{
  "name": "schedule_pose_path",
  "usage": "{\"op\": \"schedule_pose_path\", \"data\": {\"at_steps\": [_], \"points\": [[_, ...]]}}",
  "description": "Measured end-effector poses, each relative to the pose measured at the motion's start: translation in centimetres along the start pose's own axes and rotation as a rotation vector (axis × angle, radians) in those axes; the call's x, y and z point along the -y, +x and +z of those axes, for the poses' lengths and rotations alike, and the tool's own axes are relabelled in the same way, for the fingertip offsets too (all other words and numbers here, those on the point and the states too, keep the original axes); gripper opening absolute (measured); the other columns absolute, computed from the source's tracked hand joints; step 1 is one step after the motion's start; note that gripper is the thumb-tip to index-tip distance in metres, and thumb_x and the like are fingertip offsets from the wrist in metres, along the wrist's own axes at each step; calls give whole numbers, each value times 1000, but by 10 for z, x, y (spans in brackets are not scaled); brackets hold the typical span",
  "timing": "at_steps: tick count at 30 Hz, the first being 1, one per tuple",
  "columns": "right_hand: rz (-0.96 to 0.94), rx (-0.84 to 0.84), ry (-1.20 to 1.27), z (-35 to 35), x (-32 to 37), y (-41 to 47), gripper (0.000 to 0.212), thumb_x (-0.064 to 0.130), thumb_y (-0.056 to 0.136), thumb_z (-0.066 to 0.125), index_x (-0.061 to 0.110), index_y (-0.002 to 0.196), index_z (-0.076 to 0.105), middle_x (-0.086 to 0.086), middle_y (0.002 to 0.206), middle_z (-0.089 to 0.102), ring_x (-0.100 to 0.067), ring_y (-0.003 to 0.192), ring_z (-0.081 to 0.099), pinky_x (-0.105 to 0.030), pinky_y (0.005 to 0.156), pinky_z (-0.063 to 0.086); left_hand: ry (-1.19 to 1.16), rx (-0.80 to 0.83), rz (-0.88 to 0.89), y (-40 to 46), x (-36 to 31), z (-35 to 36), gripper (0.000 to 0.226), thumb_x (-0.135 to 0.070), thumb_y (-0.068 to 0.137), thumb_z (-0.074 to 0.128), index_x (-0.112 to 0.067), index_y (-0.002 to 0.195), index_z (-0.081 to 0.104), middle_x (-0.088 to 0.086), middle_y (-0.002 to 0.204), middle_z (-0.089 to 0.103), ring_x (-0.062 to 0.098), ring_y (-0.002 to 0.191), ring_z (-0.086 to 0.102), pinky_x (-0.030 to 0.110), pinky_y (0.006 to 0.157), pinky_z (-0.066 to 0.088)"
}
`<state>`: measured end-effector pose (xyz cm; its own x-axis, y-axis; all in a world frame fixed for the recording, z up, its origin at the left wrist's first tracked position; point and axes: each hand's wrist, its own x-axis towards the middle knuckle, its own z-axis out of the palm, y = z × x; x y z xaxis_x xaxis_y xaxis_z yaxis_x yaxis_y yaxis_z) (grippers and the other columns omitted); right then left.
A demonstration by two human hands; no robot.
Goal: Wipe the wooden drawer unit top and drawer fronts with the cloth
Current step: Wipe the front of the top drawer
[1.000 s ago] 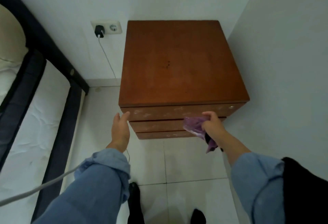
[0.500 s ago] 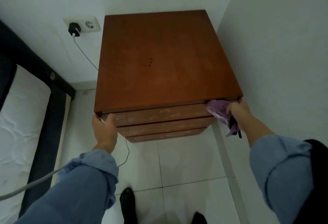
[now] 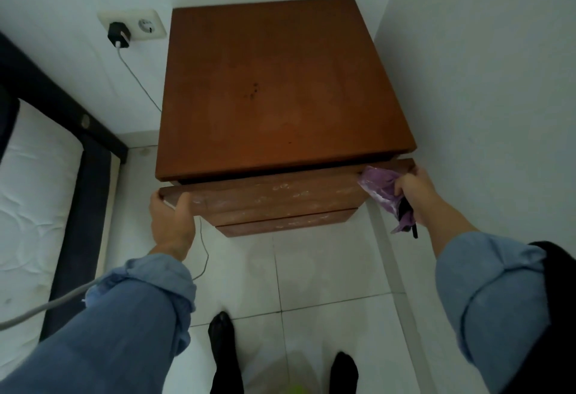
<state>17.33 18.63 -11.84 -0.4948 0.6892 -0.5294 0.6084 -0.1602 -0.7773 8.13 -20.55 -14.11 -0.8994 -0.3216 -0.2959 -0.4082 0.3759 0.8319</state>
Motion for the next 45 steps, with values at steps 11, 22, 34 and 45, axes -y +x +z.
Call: {"op": "schedule_pose_path", "data": {"at_steps": [11, 22, 34, 45], "points": [[69, 115, 147, -24, -32, -39, 58, -7, 63, 40, 22, 113, 45, -15, 102, 56, -29, 83, 56, -34, 61, 46, 55, 78, -26, -43, 12, -28, 52, -44, 73, 42, -24, 121, 45, 7, 123, 54, 32, 113, 52, 53, 104, 38], [252, 450, 1050, -50, -39, -107, 91, 4, 32, 76, 4, 120, 55, -30, 109, 64, -46, 90, 68, -54, 81, 55, 717, 384, 578, -101, -28, 21, 76, -36, 92, 41, -12, 154, 4, 2, 162, -4, 15, 149, -4, 52, 115, -11], [-250, -18, -59, -38, -18, -47, 67, 3, 90, 54, 39, 141, 33, 11, 134, 43, -37, 74, 68, -40, 51, 60, 1107, 531, 807, -129, -31, 73, 82, -50, 80, 4, -13, 153, -2, 1, 162, -10, 13, 148, -10, 53, 112, -17], [-416, 279, -37, 85, -51, -87, 76, -16, 85, 43, 33, 143, 38, 8, 156, 27, -9, 142, 27, -27, 113, 30, 1026, 549, 793, -128, -34, 72, 82, -43, 76, 0, -15, 154, 0, -1, 162, -7, 10, 148, -9, 47, 115, -15]]}}
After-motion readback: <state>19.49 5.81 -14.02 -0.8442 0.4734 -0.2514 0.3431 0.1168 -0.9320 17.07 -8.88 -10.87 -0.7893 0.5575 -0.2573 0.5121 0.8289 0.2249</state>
